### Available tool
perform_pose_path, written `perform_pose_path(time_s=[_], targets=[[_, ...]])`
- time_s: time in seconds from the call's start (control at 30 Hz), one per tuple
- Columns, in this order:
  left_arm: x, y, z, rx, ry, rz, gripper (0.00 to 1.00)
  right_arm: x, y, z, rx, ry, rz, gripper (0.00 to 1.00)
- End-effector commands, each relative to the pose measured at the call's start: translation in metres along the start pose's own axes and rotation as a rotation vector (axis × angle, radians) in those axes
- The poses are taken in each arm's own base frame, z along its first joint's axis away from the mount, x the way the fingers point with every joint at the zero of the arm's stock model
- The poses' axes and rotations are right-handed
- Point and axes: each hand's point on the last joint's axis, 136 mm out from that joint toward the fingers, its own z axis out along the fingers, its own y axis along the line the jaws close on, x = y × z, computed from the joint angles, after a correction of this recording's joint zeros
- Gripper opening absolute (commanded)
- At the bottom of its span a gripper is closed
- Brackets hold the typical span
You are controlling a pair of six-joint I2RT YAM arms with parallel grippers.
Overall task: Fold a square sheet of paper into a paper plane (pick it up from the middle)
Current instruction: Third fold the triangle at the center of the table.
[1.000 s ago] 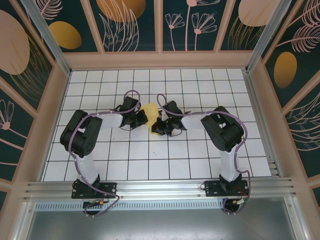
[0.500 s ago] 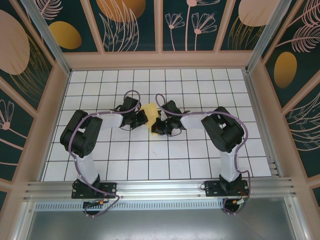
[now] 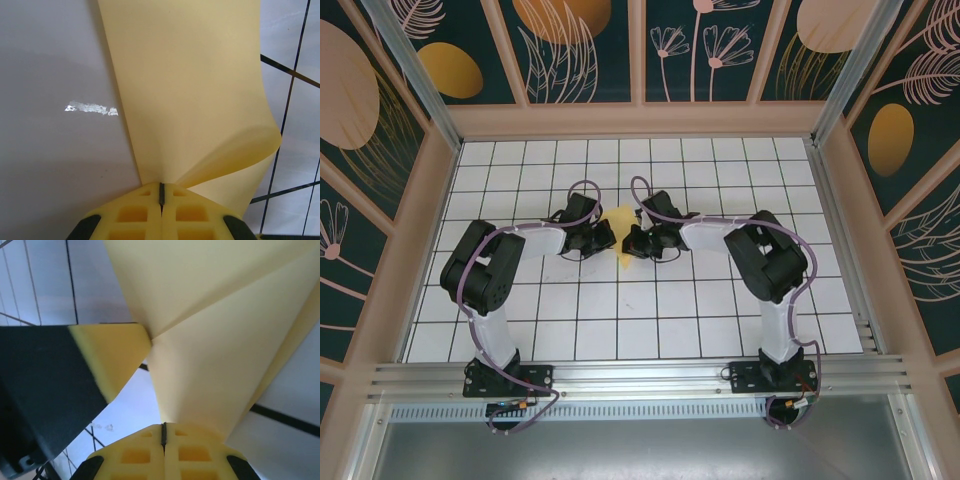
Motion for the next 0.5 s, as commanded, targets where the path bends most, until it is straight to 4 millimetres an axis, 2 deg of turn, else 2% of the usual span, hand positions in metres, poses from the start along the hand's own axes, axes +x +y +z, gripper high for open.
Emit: perform_pose_path(time_s=[0.0, 0.1, 0.17, 0.37, 0.47], targets=[[0.007, 0.027, 0.007, -0.106, 0.02, 0.0, 0.0, 0.005, -0.024, 0.01, 0.069, 0.023, 0.03, 0.0], [0.007, 0.027, 0.007, -0.108, 0.02, 0.001, 0.0, 0.007, -0.033, 0.012, 0.088, 0.031, 0.052, 0.0], [0.007, 0.029, 0.007, -0.114, 0.022, 0.002, 0.0, 0.005, -0.031, 0.01, 0.083, 0.029, 0.056, 0.0], [0.008, 0.032, 0.007, -0.126, 0.024, 0.008, 0.0, -0.022, 0.002, -0.015, -0.007, -0.048, 0.01, 0.0], [0.009, 0.032, 0.007, -0.126, 0.026, 0.01, 0.0, -0.033, 0.0, -0.018, -0.006, -0.064, 0.015, 0.0]])
